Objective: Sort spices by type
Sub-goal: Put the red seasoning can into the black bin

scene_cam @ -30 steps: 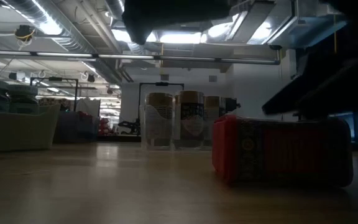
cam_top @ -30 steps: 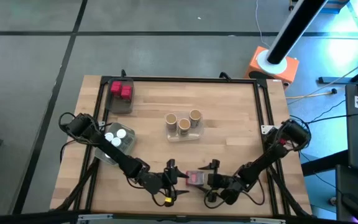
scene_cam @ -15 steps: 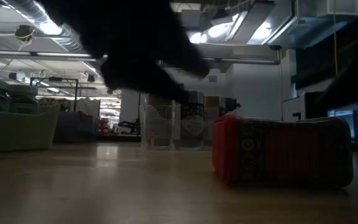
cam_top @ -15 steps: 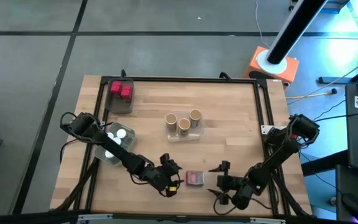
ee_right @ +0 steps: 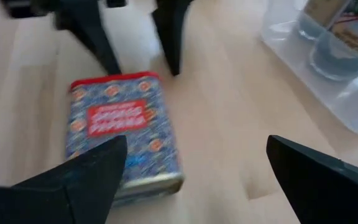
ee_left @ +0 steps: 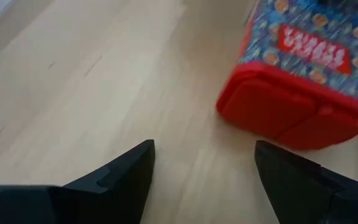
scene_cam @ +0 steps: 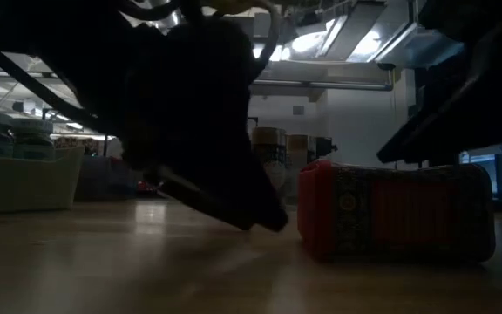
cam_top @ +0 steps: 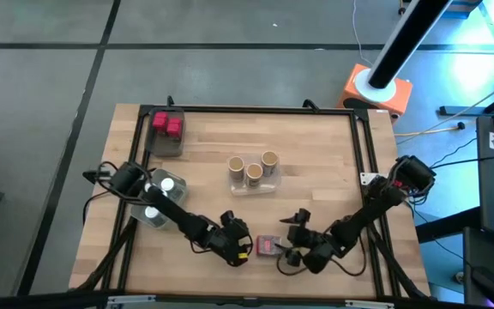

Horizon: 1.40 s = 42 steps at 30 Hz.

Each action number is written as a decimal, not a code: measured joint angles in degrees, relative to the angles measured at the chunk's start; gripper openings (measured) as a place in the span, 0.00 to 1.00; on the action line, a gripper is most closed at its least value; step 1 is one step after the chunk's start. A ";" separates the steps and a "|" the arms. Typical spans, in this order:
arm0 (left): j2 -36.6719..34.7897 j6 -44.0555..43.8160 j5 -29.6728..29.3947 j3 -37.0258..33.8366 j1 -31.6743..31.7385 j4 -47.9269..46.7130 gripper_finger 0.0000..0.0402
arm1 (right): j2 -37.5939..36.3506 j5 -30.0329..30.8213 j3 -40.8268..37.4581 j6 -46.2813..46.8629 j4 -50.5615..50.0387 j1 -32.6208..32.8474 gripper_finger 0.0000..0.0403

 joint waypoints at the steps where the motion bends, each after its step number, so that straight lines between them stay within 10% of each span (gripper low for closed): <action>1: 0.16 0.61 0.24 0.01 0.16 0.97 0.66 | 0.01 -0.33 0.00 -0.34 -0.03 0.16 0.96; 42: 3.49 7.40 -0.29 0.08 2.56 16.63 0.66 | 0.08 9.28 -4.63 14.99 -6.32 7.78 0.96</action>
